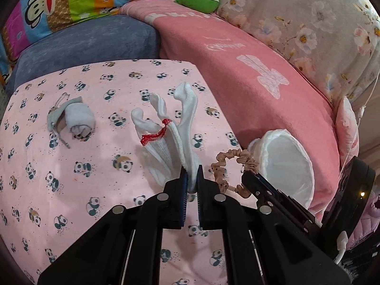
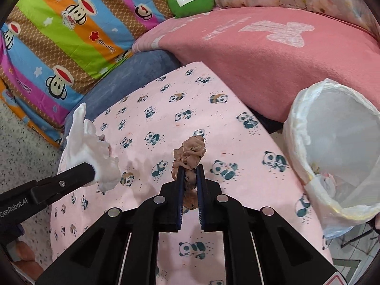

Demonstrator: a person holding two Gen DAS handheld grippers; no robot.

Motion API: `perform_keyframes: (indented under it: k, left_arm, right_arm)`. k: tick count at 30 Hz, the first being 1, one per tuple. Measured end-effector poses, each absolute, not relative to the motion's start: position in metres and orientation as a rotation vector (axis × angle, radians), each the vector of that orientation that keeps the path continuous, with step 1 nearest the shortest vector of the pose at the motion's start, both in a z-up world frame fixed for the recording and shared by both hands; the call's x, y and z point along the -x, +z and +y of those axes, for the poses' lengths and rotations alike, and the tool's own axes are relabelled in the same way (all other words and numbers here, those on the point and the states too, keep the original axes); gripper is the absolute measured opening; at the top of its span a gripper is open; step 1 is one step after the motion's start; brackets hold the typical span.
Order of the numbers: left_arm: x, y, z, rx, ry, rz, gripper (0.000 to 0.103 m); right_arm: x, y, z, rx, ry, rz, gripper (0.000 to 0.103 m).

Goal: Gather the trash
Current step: 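Carry the white sock and brown scrunchie in both tools over the bin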

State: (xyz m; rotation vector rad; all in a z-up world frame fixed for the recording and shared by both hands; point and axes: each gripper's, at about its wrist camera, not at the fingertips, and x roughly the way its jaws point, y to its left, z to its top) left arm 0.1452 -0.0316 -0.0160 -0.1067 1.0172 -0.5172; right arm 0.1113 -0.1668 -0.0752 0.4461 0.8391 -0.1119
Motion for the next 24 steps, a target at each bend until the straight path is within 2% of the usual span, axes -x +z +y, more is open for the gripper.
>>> perform_keyframes:
  k: [12, 24]
  left_arm:
    - [-0.123, 0.012, -0.121, 0.007, -0.689, 0.979, 0.007]
    - [-0.094, 0.013, -0.193, -0.106, -0.803, 0.977, 0.007]
  right_arm:
    - [-0.056, -0.047, -0.255, -0.526, -0.225, 0.744, 0.011]
    - [-0.013, -0.046, -0.331, -0.601, -0.322, 0.699, 0.011]
